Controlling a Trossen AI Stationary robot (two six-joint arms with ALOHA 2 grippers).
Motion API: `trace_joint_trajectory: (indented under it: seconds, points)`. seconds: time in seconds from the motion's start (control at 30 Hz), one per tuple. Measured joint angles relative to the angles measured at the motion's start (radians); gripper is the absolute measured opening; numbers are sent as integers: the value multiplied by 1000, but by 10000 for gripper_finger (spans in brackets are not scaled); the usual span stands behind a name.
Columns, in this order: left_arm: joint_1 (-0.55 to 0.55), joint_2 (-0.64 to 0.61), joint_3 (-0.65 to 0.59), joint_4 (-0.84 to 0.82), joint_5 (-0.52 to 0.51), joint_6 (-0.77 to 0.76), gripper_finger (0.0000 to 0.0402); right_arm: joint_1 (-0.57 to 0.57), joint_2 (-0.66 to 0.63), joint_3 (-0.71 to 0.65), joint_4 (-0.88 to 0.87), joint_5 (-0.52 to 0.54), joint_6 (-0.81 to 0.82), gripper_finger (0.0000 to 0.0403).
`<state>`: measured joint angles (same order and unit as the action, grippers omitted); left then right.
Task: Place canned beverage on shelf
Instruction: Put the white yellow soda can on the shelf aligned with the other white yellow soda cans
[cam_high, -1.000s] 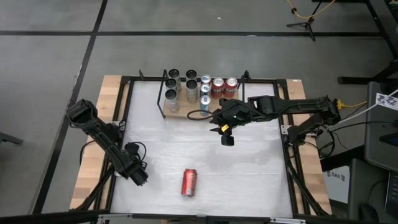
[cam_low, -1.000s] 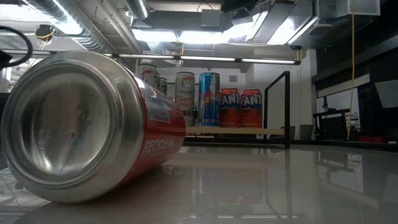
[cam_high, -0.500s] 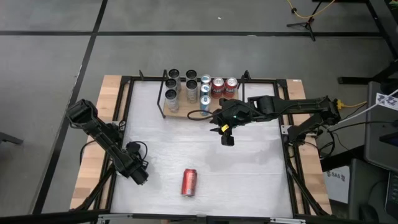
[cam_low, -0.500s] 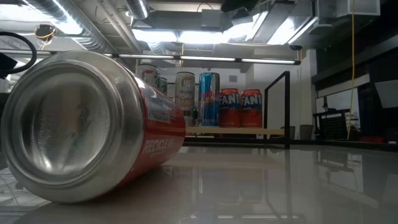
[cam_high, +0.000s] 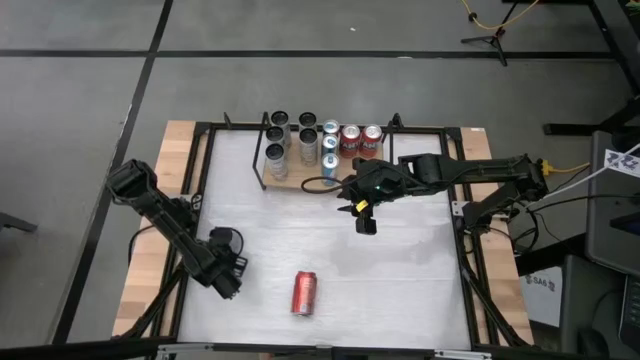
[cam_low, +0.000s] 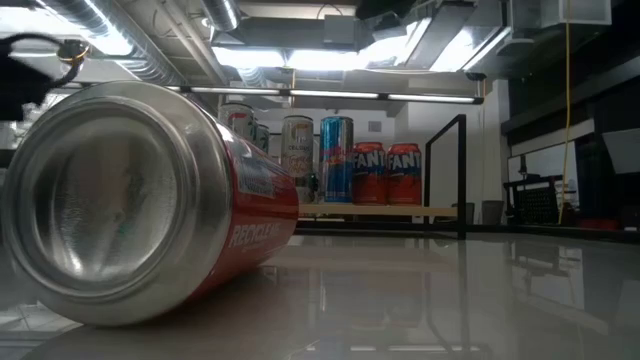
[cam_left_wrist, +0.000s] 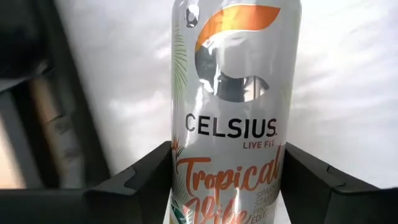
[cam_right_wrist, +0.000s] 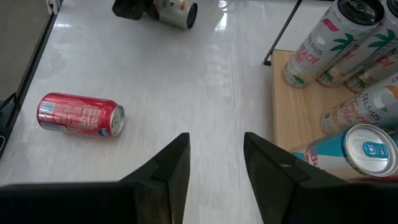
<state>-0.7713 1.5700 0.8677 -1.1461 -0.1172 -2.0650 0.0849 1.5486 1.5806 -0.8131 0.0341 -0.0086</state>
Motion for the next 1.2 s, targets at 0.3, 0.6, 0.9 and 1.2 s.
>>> trace_joint_trajectory:
  seconds: [0.3, 0.6, 0.9, 1.2]
  points:
    - [73, 1, 69, 13, -396, -23, 226, 0, 0, 0, 1, 0, 0, 147]
    - [177, 1, 74, 163, -829, 105, 225, 0, 0, 0, 4, 0, 0, 147]
    - [318, 1, 75, 547, -1113, 583, 225, 0, 0, 0, 5, 0, 0, 147]
    - [428, 1, 76, 750, -1331, 830, 225, 0, 0, 0, 5, 0, 0, 147]
